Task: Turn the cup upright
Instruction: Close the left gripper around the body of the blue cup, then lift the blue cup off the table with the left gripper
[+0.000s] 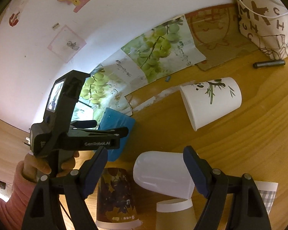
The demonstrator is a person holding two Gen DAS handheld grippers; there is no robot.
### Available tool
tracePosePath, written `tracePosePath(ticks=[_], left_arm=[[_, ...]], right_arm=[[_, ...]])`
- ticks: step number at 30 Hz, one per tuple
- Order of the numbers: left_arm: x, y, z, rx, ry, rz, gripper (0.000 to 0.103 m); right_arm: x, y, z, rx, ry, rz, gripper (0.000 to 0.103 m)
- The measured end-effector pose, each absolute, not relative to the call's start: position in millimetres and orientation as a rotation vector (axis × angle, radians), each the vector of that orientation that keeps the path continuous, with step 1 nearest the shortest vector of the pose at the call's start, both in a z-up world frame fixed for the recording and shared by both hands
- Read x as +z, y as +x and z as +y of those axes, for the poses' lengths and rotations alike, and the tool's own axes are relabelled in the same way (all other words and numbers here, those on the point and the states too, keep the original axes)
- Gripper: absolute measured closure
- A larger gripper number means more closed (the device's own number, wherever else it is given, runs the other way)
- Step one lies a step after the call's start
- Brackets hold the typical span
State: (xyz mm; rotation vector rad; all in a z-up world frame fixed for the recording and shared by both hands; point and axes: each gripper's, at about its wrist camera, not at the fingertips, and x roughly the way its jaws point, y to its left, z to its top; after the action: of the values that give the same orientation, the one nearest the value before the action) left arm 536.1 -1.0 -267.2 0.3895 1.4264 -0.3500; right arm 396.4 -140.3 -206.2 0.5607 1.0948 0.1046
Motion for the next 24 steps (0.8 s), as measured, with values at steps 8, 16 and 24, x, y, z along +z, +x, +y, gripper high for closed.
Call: tracePosePath(ticks=[8,16,24], left_arm=[[-280.6,539.6,-10.5,-0.343,0.377,1.456,0.028],[-278.3,544.4,-5.4,-0.31,0.356,1.466,0.029],[-240.9,537.1,17.3,-0.269,0.308,1.41,0.029]], right_arm=[[-197.8,386.7,-142.2,0.081,0.557,1.088,0.021],[-185.7,372.6,-147.9,0.053,0.542,1.083,0.021],[-165.1,352.9,-141.5,0.053,0.512,1.062,0.021]])
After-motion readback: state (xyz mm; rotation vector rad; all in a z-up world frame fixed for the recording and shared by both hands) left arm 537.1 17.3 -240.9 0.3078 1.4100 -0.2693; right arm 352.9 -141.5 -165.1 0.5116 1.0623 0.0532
